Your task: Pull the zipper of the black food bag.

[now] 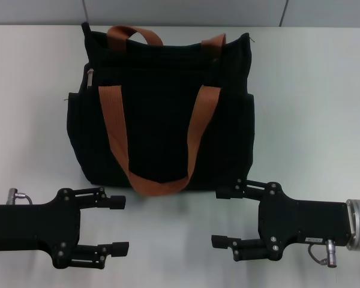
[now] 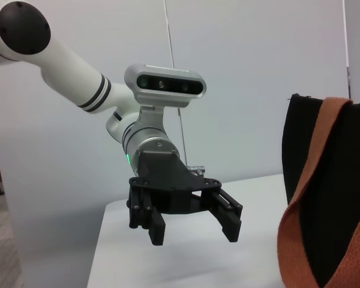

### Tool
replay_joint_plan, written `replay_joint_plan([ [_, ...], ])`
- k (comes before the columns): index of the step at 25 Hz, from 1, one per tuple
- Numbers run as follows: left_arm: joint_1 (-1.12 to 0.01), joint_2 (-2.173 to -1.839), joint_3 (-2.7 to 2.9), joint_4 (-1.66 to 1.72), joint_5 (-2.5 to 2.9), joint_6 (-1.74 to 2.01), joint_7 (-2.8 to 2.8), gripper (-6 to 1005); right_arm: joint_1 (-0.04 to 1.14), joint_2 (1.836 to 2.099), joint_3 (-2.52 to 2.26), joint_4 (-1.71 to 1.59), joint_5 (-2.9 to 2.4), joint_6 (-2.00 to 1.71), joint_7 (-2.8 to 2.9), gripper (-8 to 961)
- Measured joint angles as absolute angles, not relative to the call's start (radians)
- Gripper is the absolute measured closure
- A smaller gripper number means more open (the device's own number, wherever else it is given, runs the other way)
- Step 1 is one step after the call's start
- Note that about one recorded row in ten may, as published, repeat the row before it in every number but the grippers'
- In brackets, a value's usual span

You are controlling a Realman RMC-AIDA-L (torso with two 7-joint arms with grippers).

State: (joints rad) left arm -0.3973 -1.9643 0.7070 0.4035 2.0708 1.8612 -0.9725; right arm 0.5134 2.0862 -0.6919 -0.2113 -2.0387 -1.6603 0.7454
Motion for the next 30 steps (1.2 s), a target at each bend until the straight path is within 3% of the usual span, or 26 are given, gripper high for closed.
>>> replay_joint_plan([
  [30, -0.394, -1.968, 0.693, 0.403, 2.069, 1.881, -0.971, 218, 0.517, 2.086, -0.692, -0.211, -2.038, -1.667, 0.746, 145],
])
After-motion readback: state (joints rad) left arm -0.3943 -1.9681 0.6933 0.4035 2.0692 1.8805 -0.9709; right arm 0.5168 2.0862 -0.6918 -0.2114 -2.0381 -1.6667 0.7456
